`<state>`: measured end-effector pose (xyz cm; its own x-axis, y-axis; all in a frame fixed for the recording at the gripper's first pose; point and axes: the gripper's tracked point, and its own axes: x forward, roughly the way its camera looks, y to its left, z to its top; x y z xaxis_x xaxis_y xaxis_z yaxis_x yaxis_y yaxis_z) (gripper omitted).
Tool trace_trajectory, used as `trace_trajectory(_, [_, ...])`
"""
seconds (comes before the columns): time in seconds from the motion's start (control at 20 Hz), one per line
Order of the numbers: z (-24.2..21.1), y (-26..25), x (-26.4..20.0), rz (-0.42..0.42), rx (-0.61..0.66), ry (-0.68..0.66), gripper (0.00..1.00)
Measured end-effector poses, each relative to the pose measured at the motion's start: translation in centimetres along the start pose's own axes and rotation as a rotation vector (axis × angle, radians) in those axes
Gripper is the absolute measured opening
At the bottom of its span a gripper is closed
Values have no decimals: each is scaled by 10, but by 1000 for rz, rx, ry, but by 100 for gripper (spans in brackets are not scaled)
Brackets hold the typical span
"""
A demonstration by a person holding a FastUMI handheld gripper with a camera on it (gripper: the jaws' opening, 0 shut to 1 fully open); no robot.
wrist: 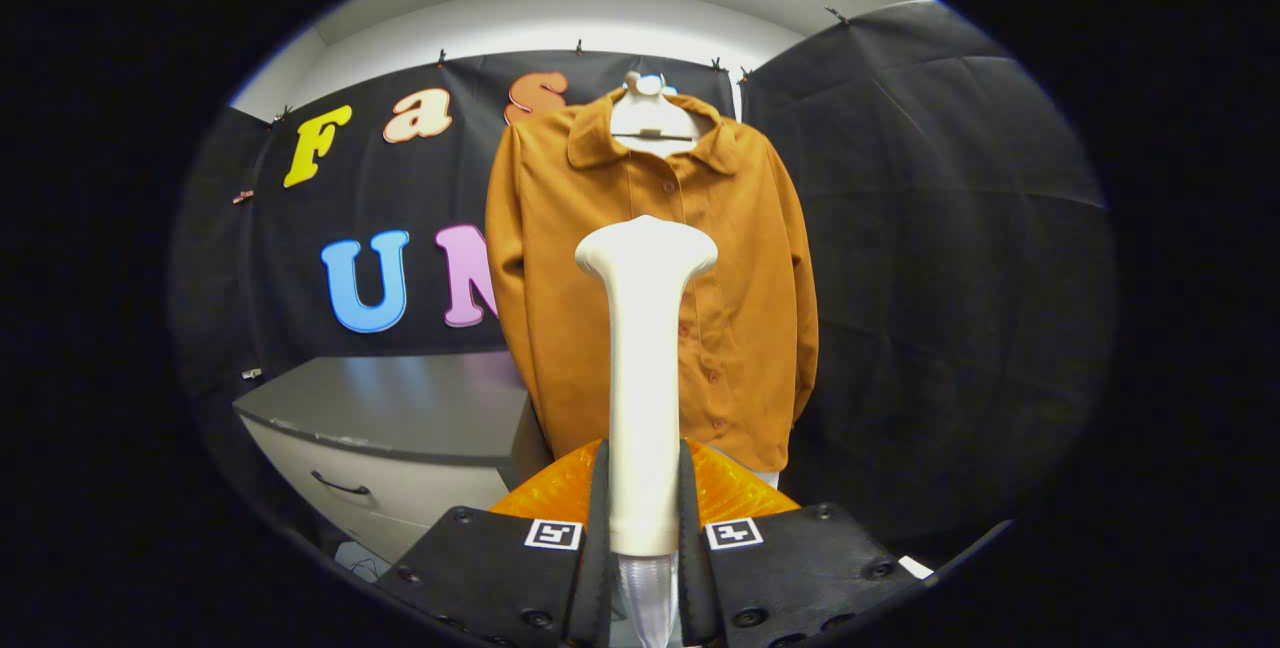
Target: Iron the clothes twice with a garment steamer, once on the left side and once on the right side.
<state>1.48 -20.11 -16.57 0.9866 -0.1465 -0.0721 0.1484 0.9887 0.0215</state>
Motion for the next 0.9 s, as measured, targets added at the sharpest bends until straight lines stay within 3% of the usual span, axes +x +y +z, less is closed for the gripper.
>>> trace_trajectory(0.4, [114,10,2,36,-8,-190,30])
trace_trajectory(0.9, [156,-40,59,-5,-7,-257,30])
